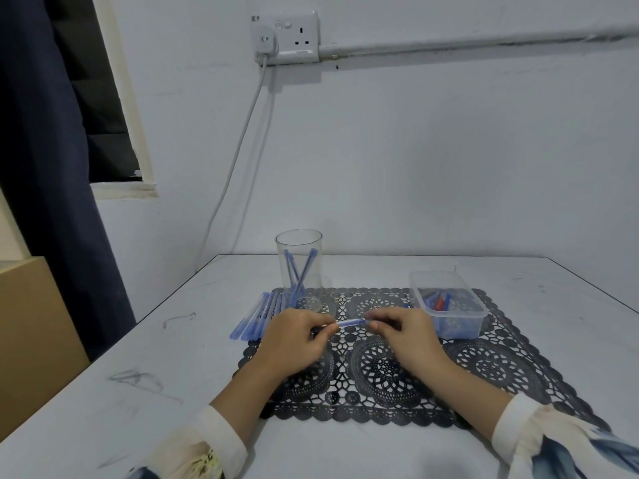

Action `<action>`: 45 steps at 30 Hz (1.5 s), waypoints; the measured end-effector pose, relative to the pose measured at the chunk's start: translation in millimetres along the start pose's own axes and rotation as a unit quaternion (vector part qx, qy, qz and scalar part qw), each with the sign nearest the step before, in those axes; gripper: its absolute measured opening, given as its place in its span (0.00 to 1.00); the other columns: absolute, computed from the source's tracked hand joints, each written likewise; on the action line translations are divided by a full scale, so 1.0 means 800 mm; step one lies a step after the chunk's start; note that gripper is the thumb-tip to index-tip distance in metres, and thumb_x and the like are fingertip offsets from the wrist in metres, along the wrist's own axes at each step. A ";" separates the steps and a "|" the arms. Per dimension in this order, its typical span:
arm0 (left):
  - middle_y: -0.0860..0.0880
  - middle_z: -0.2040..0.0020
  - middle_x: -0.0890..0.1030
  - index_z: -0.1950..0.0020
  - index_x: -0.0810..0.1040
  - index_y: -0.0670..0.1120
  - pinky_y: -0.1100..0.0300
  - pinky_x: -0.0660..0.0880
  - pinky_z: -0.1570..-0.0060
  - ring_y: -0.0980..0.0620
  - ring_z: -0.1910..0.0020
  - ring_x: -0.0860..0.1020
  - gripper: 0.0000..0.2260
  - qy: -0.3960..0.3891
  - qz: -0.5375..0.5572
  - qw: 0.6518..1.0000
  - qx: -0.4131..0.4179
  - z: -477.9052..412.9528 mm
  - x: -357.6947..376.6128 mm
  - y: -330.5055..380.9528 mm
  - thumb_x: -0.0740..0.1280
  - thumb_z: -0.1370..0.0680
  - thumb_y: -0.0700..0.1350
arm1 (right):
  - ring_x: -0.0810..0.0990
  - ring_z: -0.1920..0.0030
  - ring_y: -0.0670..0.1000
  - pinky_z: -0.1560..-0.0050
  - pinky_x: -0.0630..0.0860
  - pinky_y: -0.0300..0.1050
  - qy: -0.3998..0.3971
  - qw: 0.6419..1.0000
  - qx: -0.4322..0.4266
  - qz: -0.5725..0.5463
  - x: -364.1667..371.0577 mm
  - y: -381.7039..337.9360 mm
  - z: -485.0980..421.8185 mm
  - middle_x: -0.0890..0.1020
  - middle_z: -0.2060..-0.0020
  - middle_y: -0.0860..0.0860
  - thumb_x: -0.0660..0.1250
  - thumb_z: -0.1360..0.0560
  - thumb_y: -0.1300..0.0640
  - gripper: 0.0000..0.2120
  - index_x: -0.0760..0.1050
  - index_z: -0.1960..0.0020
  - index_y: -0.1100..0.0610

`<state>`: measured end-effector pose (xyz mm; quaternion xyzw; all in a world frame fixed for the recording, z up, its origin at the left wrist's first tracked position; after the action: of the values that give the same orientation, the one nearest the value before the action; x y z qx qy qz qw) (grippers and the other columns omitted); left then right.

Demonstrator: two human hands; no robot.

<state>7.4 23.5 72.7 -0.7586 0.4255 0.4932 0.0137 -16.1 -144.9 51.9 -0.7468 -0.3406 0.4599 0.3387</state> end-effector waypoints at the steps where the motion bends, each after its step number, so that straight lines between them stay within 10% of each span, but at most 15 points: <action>1: 0.54 0.61 0.84 0.45 0.82 0.53 0.59 0.77 0.61 0.57 0.67 0.78 0.10 0.001 -0.001 1.000 0.003 0.000 0.000 0.001 0.66 0.24 0.51 | 0.78 0.63 0.39 0.63 0.70 0.27 -0.002 1.000 -0.002 -0.004 0.001 -0.001 0.000 0.82 0.63 0.43 0.70 0.28 0.63 0.08 0.83 0.51 0.54; 17: 0.55 0.62 0.83 0.45 0.82 0.53 0.61 0.75 0.63 0.59 0.68 0.76 0.10 -0.002 0.010 1.000 0.020 0.000 0.004 0.007 0.66 0.24 0.51 | 0.80 0.55 0.40 0.50 0.76 0.38 -0.014 0.999 -0.042 -0.023 0.002 -0.017 0.006 0.82 0.59 0.42 0.70 0.28 0.64 0.14 0.79 0.56 0.43; 30: 0.56 0.61 0.84 0.47 0.82 0.53 0.64 0.75 0.62 0.61 0.67 0.76 0.09 0.010 0.023 0.999 0.028 0.002 0.000 0.012 0.66 0.24 0.50 | 0.81 0.63 0.55 0.58 0.78 0.52 -0.033 0.995 -0.066 -0.060 0.010 -0.022 0.010 0.82 0.68 0.54 0.64 0.23 0.57 0.08 0.76 0.51 0.45; 45: 0.56 0.60 0.84 0.48 0.83 0.51 0.64 0.76 0.64 0.60 0.66 0.78 0.11 0.025 0.054 0.997 0.048 0.002 -0.004 0.014 0.65 0.26 0.52 | 0.75 0.68 0.42 0.65 0.70 0.34 -0.048 0.984 -0.145 0.089 0.017 -0.028 0.010 0.78 0.70 0.47 0.61 0.22 0.58 0.07 0.74 0.58 0.53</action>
<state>-1.3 18.9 78.8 -0.7450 0.4896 0.4528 0.0128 -23.3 -119.8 61.3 -0.7923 -0.3516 0.4695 0.1680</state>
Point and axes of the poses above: each hand's wrist, its own z-axis away from the middle knuckle, its own x-axis out of the palm, y = z × x, the point moved 10 cm from there along -z, towards the middle knuckle
